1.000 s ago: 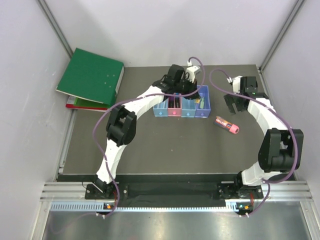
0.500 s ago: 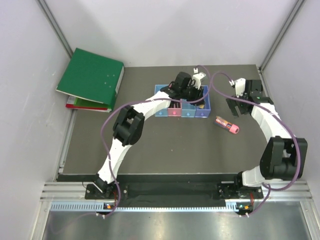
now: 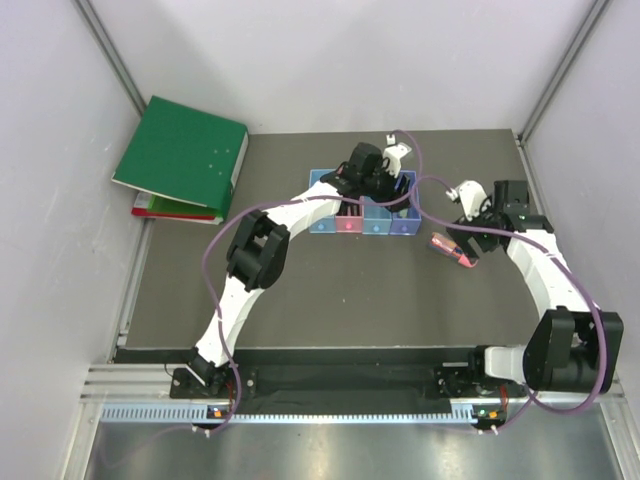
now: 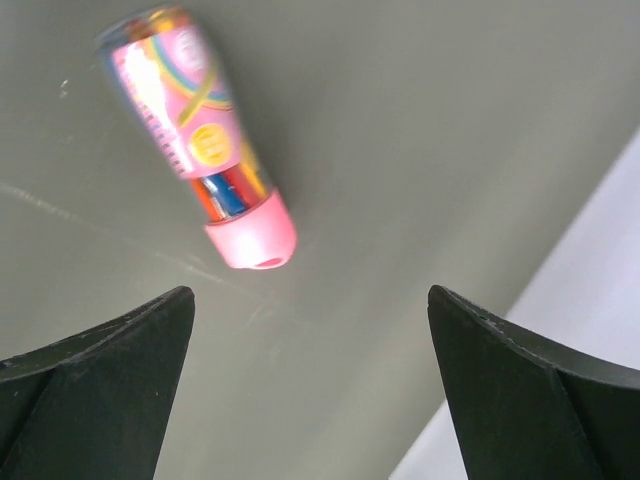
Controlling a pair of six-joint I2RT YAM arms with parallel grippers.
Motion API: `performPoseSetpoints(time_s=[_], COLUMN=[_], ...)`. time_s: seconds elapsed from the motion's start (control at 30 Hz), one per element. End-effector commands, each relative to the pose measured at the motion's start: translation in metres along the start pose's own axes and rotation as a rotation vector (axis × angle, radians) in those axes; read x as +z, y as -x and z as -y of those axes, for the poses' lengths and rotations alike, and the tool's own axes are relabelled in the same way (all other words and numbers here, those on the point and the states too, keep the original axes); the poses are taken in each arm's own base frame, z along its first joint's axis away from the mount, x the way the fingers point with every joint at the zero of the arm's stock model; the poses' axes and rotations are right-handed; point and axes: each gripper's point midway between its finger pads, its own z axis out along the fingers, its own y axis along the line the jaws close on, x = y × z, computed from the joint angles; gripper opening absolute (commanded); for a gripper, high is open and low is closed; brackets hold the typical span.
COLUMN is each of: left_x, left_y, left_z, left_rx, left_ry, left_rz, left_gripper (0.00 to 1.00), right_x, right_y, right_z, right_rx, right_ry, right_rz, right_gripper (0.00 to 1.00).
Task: Sort the stationery into containers
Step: Place the stationery in the storage box, then pick up the stationery from the center of the board.
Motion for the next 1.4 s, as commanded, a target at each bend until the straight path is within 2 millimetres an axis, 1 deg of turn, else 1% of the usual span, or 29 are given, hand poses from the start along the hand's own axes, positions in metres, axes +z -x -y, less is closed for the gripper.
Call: performPoseSetpoints(time_s=[0.0, 0.03, 0.07, 0.1, 0.13, 0.17, 0.2, 0.23, 0.27, 0.3, 0.33, 0.37, 0.4, 0.43, 0.47, 0.5, 0.57, 0.6, 0.63, 0.67, 0.8, 1.0, 1.03, 1.07, 1.13, 1.17, 1.23, 1.3, 1.37], left_x=[-0.031, -0.037, -0.043, -0.057, -0.064, -0.071, -0.087, -0.095, -0.101, -0.119, -0.128, -0.137, -0.153, -0.162, -0.172, -0.187, -0.205, -0.217, -0.224, -0.234, -0.254, -0.263, -0.264, -0.265, -0.268, -0.27, -0.271, -0.276, -0.278], left_y=[0.062, 0.065, 0.062, 0.073, 0.073, 0.063, 0.068, 0.064, 0.047, 0.051, 0.046, 0.034, 0.036, 0.033, 0.022, 0.028, 0.015, 0.021, 0.014, 0.019, 0.017, 0.012, 0.012, 0.012, 0.01, 0.009, 0.002, 0.002, -0.001], left_z=[0.009, 0.01, 0.009, 0.012, 0.01, 0.007, 0.011, 0.007, 0.0, 0.004, -0.003, -0.011, -0.011, -0.015, -0.025, -0.024, -0.034, -0.031, -0.035, -0.033, -0.033, -0.031, -0.031, -0.031, -0.032, -0.033, -0.034, -0.035, -0.029], left_rx=[0.085, 0.102, 0.097, 0.11, 0.138, 0.132, 0.146, 0.171, 0.164, 0.176, 0.193, 0.179, 0.182, 0.194, 0.179, 0.182, 0.166, 0.173, 0.173, 0.184, 0.204, 0.213, 0.217, 0.224, 0.234, 0.24, 0.253, 0.257, 0.25], left_ry=[0.029, 0.034, 0.043, 0.056, 0.07, 0.081, 0.087, 0.114, 0.133, 0.144, 0.179, 0.208, 0.233, 0.252, 0.287, 0.3, 0.337, 0.347, 0.359, 0.377, 0.408, 0.408, 0.41, 0.41, 0.422, 0.427, 0.433, 0.451, 0.429], left_rz=[0.111, 0.11, 0.086, 0.1, 0.09, 0.059, 0.053, 0.036, -0.005, -0.012, -0.031, -0.061, -0.068, -0.081, -0.106, -0.093, -0.127, -0.112, -0.132, -0.119, -0.123, -0.146, -0.149, -0.152, -0.163, -0.165, -0.182, -0.175, -0.168], left_gripper=[0.7, 0.81, 0.88, 0.94, 0.99, 0.99, 0.99, 0.99, 0.99, 0.99, 0.99, 0.99, 0.99, 0.99, 0.99, 0.99, 0.99, 0.99, 0.99, 0.99, 0.99, 0.99, 0.99, 0.99, 0.99, 0.99, 0.99, 0.99, 0.99], right_x=[0.007, 0.009, 0.012, 0.015, 0.017, 0.022, 0.025, 0.028, 0.033, 0.036, 0.039, 0.044, 0.047, 0.05, 0.055, 0.058, 0.065, 0.067, 0.07, 0.074, 0.083, 0.094, 0.096, 0.098, 0.098, 0.097, 0.092, 0.086, 0.074], right_y=[-0.005, -0.007, -0.009, -0.011, -0.014, -0.015, -0.016, -0.016, -0.019, -0.018, -0.018, -0.02, -0.021, -0.018, -0.022, -0.023, -0.025, -0.026, -0.026, -0.026, -0.027, -0.028, -0.028, -0.029, -0.029, -0.03, -0.027, -0.028, -0.025], right_z=[-0.015, -0.018, -0.021, -0.026, -0.027, -0.029, -0.03, -0.03, -0.033, -0.032, -0.032, -0.032, -0.031, -0.028, -0.029, -0.027, -0.028, -0.028, -0.028, -0.027, -0.026, -0.025, -0.026, -0.025, -0.024, -0.024, -0.021, -0.023, -0.022], right_rx=[-0.064, -0.07, -0.077, -0.097, -0.11, -0.116, -0.131, -0.138, -0.143, -0.158, -0.162, -0.167, -0.18, -0.182, -0.184, -0.198, -0.21, -0.22, -0.224, -0.226, -0.243, -0.263, -0.266, -0.272, -0.281, -0.286, -0.294, -0.302, -0.308], right_ry=[0.084, 0.099, 0.115, 0.138, 0.149, 0.159, 0.167, 0.17, 0.187, 0.187, 0.192, 0.202, 0.202, 0.194, 0.204, 0.201, 0.213, 0.216, 0.218, 0.224, 0.234, 0.245, 0.247, 0.246, 0.239, 0.238, 0.218, 0.215, 0.199], right_rz=[0.019, 0.016, 0.011, 0.011, 0.005, 0.001, 0.006, 0.005, -0.005, -0.002, -0.005, -0.018, -0.024, -0.017, -0.032, -0.038, -0.049, -0.052, -0.053, -0.058, -0.069, -0.077, -0.08, -0.084, -0.085, -0.086, -0.076, -0.07, -0.053], right_gripper=[1.0, 1.0, 1.0, 1.0, 1.0, 1.0, 1.0, 1.0, 1.0, 1.0, 1.0, 1.0, 1.0, 1.0, 1.0, 1.0, 0.97, 0.96, 0.95, 0.91, 0.78, 0.57, 0.52, 0.41, 0.28, 0.17, 0.07, 0.01, 0.0])
